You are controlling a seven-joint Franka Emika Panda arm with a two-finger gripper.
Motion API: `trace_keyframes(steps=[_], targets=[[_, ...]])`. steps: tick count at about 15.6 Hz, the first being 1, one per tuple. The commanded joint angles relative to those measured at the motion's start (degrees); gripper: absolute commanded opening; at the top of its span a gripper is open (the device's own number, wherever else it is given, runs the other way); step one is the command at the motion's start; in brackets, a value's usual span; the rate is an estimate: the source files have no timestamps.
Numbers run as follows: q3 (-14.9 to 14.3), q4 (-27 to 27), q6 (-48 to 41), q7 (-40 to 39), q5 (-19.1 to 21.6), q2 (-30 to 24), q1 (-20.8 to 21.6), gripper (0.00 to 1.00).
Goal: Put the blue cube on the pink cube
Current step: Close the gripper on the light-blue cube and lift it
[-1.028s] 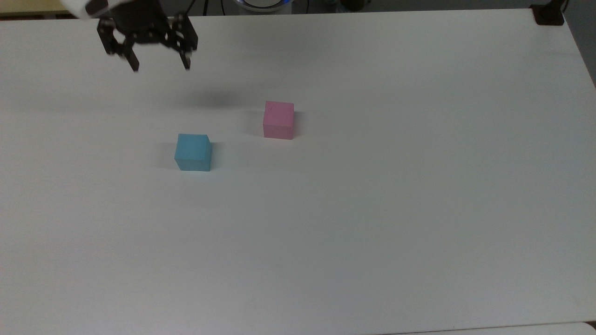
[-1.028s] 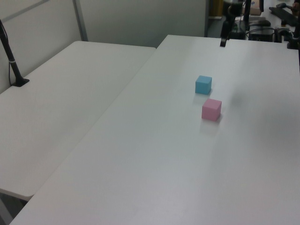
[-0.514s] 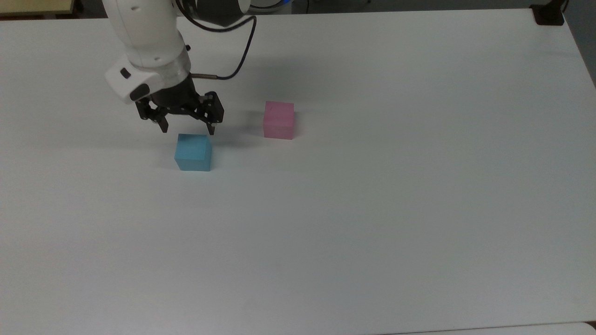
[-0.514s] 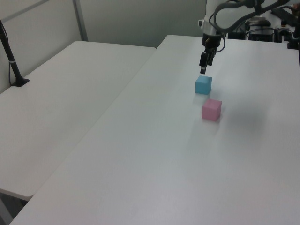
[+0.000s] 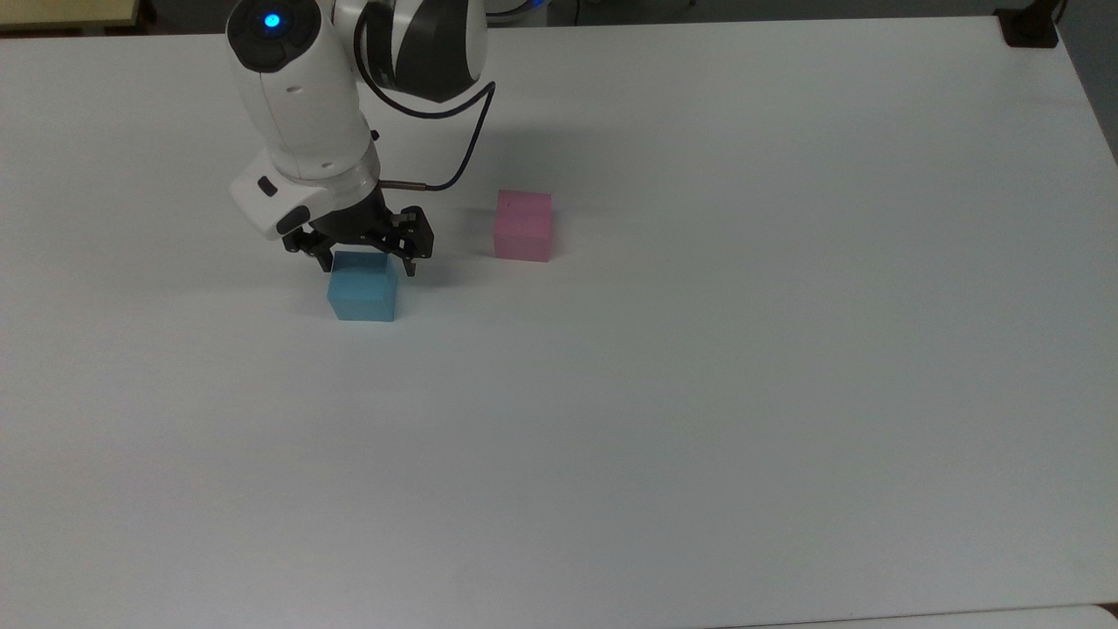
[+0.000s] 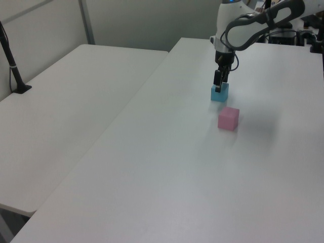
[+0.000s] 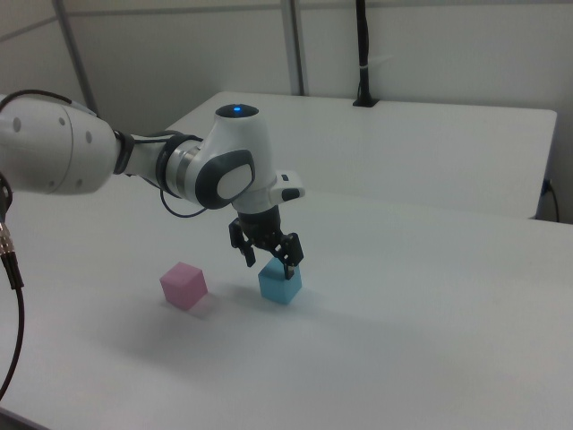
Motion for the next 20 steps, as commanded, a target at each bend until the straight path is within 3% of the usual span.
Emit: trace_keyframes(steps=[1,4,5,7,9,13,17,20], targets=[[0.0,-0.7,1.0,1.9,-2.2,-0.2,0.2,0.99],[0.0,-0.7,1.2,1.9,-2.3,0.0,0.1,0.98],[0.0,-0.7,1.1,1.9,-2.3,0.5,0.3,0.91],[0.1,-1.0,1.1,1.8,-2.5,0.7,0.7,0.67],[0.1,-1.2,0.4,1.8,-3.1,0.2,0.9,0.51],[1.4,-3.4,-5.5,1.0,-3.2,-7.5,1.1,0.50],[6.1,-9.8,-8.2,1.7,-3.3,-16.8,1.1,0.50],[10.1,-10.5,-11.4,5.2,-3.4,-18.5,1.2,0.51]])
